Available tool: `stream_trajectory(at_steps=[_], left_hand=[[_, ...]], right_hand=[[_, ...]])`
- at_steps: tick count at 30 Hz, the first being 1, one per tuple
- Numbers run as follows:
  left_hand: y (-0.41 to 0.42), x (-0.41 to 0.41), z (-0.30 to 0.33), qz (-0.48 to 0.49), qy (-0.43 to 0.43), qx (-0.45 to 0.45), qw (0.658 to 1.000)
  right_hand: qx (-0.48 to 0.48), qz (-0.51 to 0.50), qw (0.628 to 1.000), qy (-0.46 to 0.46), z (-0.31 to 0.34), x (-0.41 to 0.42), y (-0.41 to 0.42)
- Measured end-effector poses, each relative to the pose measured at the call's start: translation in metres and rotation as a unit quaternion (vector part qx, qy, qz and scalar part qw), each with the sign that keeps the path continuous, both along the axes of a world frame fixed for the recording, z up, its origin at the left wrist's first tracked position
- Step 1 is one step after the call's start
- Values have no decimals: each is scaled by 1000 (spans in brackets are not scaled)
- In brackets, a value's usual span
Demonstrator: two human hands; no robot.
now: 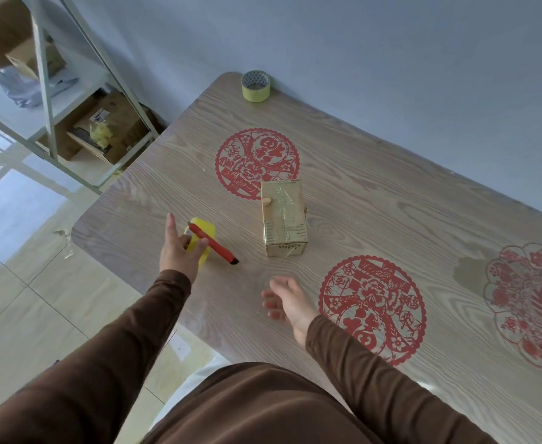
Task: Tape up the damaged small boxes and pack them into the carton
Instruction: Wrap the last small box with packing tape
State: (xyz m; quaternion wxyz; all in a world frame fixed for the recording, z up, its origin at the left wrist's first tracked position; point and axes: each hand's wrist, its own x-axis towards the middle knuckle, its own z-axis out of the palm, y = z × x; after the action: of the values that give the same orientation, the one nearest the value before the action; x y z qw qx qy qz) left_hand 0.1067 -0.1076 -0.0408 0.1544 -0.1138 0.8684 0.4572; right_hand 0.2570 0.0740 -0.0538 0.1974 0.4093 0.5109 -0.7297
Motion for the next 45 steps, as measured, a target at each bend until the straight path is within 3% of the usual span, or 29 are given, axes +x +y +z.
stream_trajectory(at_steps=[5, 9, 12, 15, 18, 21, 23, 27, 38, 45], left_hand=[[10, -5, -39, 21, -8, -30, 999], [25, 5, -46, 42, -1, -29, 999], [27, 23, -22, 45, 159, -64, 984], [42, 40, -3, -95, 309, -38, 946], [77, 50, -6, -239, 243, -27, 940], [100, 45, -17, -238, 122, -20, 963], [105, 40, -23, -238, 98, -4, 966], [108, 40, -27, -242, 94, 20, 966], [112, 35, -40, -272, 126, -40, 953], [112, 30, -50, -289, 118, -70, 947]], right_hand=[[60, -69, 996, -14, -10, 7, 13], [234, -73, 968, 54, -12, -5, 37], [391, 18, 909, 146, -9, -15, 61], [479, 149, 840, 209, -7, -28, 82], [521, 253, 791, 199, -5, -38, 87], [533, 251, 784, 197, -7, -43, 83], [533, 221, 790, 205, -10, -44, 80], [541, 200, 785, 226, -15, -45, 75], [577, 245, 742, 238, -32, -47, 79], [576, 274, 736, 227, -36, -48, 82]])
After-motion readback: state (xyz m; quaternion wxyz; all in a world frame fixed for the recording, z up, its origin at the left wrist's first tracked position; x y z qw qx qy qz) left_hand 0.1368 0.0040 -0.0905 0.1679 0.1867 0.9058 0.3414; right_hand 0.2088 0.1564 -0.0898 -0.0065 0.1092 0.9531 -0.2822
